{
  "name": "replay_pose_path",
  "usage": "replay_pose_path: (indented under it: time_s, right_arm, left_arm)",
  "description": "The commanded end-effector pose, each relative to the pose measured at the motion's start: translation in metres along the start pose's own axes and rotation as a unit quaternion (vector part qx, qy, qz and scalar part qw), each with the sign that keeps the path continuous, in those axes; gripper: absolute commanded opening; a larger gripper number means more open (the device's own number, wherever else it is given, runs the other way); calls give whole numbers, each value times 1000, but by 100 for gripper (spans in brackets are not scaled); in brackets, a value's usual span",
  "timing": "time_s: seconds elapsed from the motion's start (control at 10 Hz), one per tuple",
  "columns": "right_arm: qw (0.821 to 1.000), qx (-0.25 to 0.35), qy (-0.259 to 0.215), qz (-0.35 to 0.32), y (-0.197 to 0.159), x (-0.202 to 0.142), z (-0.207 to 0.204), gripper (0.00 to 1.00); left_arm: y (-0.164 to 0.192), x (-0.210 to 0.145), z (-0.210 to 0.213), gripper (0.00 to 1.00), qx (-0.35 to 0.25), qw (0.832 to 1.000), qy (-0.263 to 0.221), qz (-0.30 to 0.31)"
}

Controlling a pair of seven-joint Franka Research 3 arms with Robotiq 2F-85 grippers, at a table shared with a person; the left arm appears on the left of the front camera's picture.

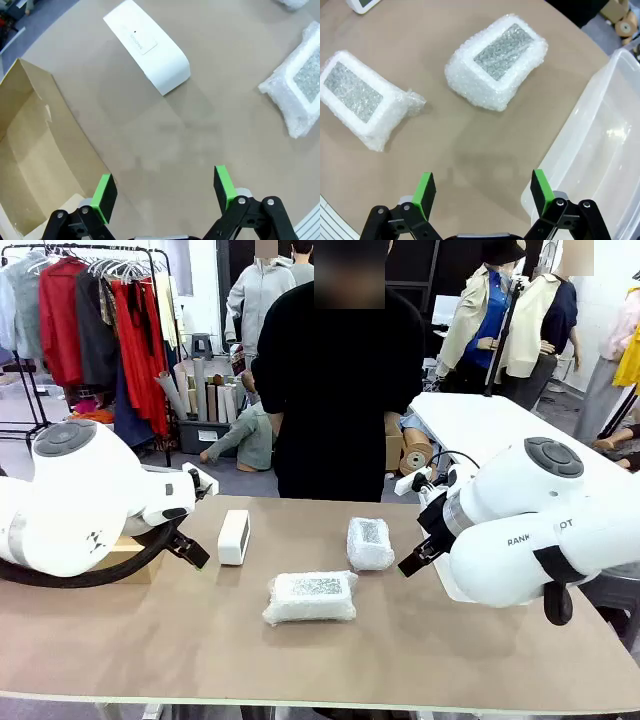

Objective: Separate and place wrapped and unwrapped clocks.
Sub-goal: Pick up the Digital clock indicated by the person.

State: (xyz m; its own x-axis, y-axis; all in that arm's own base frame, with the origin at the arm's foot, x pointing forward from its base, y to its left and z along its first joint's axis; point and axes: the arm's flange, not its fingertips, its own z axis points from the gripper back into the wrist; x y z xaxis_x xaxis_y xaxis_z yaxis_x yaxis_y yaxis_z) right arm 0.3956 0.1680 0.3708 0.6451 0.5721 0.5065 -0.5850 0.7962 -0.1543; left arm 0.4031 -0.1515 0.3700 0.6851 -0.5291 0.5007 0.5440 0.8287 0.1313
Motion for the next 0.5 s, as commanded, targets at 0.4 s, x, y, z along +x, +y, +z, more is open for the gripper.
replay_pose_path:
  time_s: [0.4]
  right_arm:
    - [1000, 0, 0, 0, 0, 0, 0, 100]
  left_arm:
    - [0, 0, 0, 100, 0, 1000, 0, 0]
